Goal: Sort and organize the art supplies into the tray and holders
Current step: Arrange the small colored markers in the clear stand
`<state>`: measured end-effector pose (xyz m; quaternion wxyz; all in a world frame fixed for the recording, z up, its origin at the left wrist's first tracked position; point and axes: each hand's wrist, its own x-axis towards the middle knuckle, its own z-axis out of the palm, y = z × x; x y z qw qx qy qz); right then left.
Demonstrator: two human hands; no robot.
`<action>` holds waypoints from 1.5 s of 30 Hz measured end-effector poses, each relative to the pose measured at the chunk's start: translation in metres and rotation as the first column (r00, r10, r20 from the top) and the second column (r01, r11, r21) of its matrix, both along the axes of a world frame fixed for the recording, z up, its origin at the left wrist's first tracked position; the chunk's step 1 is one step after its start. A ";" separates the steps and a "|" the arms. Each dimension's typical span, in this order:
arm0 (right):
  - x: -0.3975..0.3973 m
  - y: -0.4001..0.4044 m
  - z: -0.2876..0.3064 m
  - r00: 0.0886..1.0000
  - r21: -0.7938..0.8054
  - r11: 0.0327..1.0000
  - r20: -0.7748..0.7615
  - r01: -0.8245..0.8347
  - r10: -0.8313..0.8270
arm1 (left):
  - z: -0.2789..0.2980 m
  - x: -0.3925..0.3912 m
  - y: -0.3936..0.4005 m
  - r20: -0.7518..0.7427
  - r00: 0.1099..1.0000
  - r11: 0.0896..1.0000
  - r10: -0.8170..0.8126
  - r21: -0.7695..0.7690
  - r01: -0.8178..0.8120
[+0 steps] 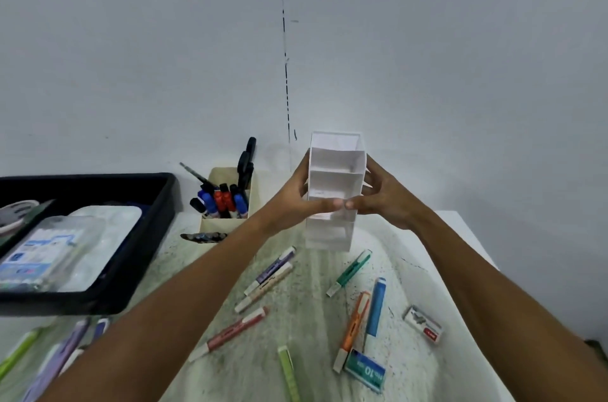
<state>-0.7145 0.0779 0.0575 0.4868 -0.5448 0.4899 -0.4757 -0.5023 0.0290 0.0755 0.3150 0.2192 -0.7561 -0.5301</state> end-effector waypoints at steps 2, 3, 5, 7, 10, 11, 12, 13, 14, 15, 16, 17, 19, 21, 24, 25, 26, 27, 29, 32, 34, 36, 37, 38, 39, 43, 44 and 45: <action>-0.003 -0.008 -0.008 1.000 0.013 1.000 -0.011 0.010 -0.009 | -0.008 -0.004 -0.007 -0.001 1.000 1.000 0.010 0.020 -0.010; -0.004 -0.010 -0.013 1.000 0.020 1.000 -0.017 0.016 -0.016 | -0.012 -0.006 -0.008 -0.003 1.000 0.999 0.014 0.034 -0.014; -0.005 -0.012 -0.020 0.999 0.025 0.999 -0.025 0.021 -0.021 | -0.021 -0.010 -0.010 -0.009 1.000 0.998 0.010 0.068 -0.010; -0.005 -0.014 -0.026 0.999 0.019 0.999 -0.038 0.035 -0.034 | -0.030 -0.012 -0.010 -0.013 1.000 0.996 0.016 0.091 -0.014; -0.003 -0.010 -0.030 0.993 0.035 0.997 -0.098 0.071 -0.067 | -0.037 -0.008 -0.012 0.043 0.998 0.996 0.046 0.069 -0.049; -0.001 -0.006 -0.029 0.987 0.044 0.995 -0.140 0.089 -0.082 | -0.040 -0.005 -0.012 0.057 0.997 0.996 0.057 0.060 -0.061; 0.000 0.000 -0.028 0.975 0.049 0.992 -0.194 0.119 -0.107 | -0.043 -0.002 -0.009 0.074 0.993 0.994 0.095 0.054 -0.100; 0.002 0.007 -0.028 0.957 0.052 0.985 -0.252 0.164 -0.146 | -0.048 0.002 -0.004 0.093 0.980 0.982 0.175 0.051 -0.180; 0.003 0.015 -0.028 0.930 0.050 0.973 -0.309 0.226 -0.200 | -0.054 0.006 0.004 0.109 0.952 0.956 0.285 0.037 -0.291; 0.003 0.025 -0.030 0.895 0.039 0.956 -0.363 0.292 -0.259 | -0.062 0.010 0.012 0.100 0.915 0.920 0.391 -0.004 -0.393; 0.002 0.034 -0.033 0.856 0.025 0.940 -0.422 0.340 -0.298 | -0.072 0.014 0.018 0.067 0.881 0.882 0.468 -0.085 -0.463; 0.001 0.045 -0.037 0.814 0.022 0.928 -0.488 0.372 -0.315 | -0.084 0.018 0.025 0.030 0.869 0.858 0.493 -0.184 -0.480; 0.001 0.062 -0.045 0.722 0.048 0.918 -0.634 0.394 -0.277 | -0.099 0.018 0.038 0.040 0.901 0.842 0.432 -0.377 -0.387; 0.006 0.079 -0.056 0.655 0.107 0.896 -0.720 0.430 -0.228 | -0.108 0.007 0.049 0.187 0.921 0.840 0.340 -0.502 -0.208; 0.027 0.096 -0.066 0.557 0.155 0.839 -0.806 0.521 -0.197 | -0.116 -0.013 0.060 0.357 0.884 0.835 0.301 -0.547 -0.063; 0.033 0.100 -0.068 0.514 0.143 0.822 -0.834 0.552 -0.200 | -0.118 -0.019 0.062 0.382 0.874 0.822 0.301 -0.568 -0.035; 0.040 0.103 -0.069 0.472 0.123 0.809 -0.857 0.574 -0.205 | -0.122 -0.024 0.063 0.406 0.862 0.810 0.304 -0.586 -0.010; 0.045 0.105 -0.070 0.438 0.100 0.802 -0.874 0.589 -0.212 | -0.124 -0.027 0.064 0.422 0.853 0.803 0.307 -0.596 0.005; 0.051 0.106 -0.071 0.405 0.066 0.799 -0.885 0.598 -0.230 | -0.126 -0.030 0.064 0.434 0.843 0.806 0.318 -0.592 0.000; 0.056 0.108 -0.072 0.409 0.059 0.786 -0.876 0.615 -0.254 | -0.124 -0.032 0.067 0.433 0.836 0.817 0.337 -0.576 -0.031; 0.056 0.108 -0.072 0.436 0.083 0.778 -0.862 0.623 -0.258 | -0.122 -0.033 0.068 0.449 0.827 0.842 0.338 -0.537 -0.052; 0.054 0.108 -0.073 0.487 0.103 0.770 -0.825 0.630 -0.289 | -0.117 -0.033 0.068 0.473 0.812 0.857 0.342 -0.511 -0.063; 0.052 0.108 -0.073 0.521 0.110 0.766 -0.792 0.634 -0.318 | -0.113 -0.032 0.069 0.486 0.806 0.868 0.338 -0.492 -0.068; 0.048 0.107 -0.073 0.565 0.120 0.762 -0.745 0.636 -0.354 | -0.107 -0.030 0.070 0.495 0.808 0.885 0.320 -0.460 -0.069; 0.044 0.107 -0.071 0.614 0.138 0.758 -0.686 0.637 -0.391 | -0.100 -0.028 0.071 0.495 0.820 0.909 0.286 -0.411 -0.069; 0.033 0.109 -0.045 0.770 0.179 0.797 -0.448 0.576 -0.455 | -0.065 -0.015 0.073 0.422 0.903 0.995 0.082 -0.087 -0.049; 0.032 0.109 -0.036 0.795 0.181 0.810 -0.395 0.558 -0.460 | -0.056 -0.012 0.072 0.408 0.912 1.000 0.030 -0.007 -0.030; 0.031 0.109 -0.027 0.819 0.180 0.823 -0.342 0.538 -0.461 | -0.047 -0.008 0.071 0.396 0.918 0.998 -0.022 0.070 -0.006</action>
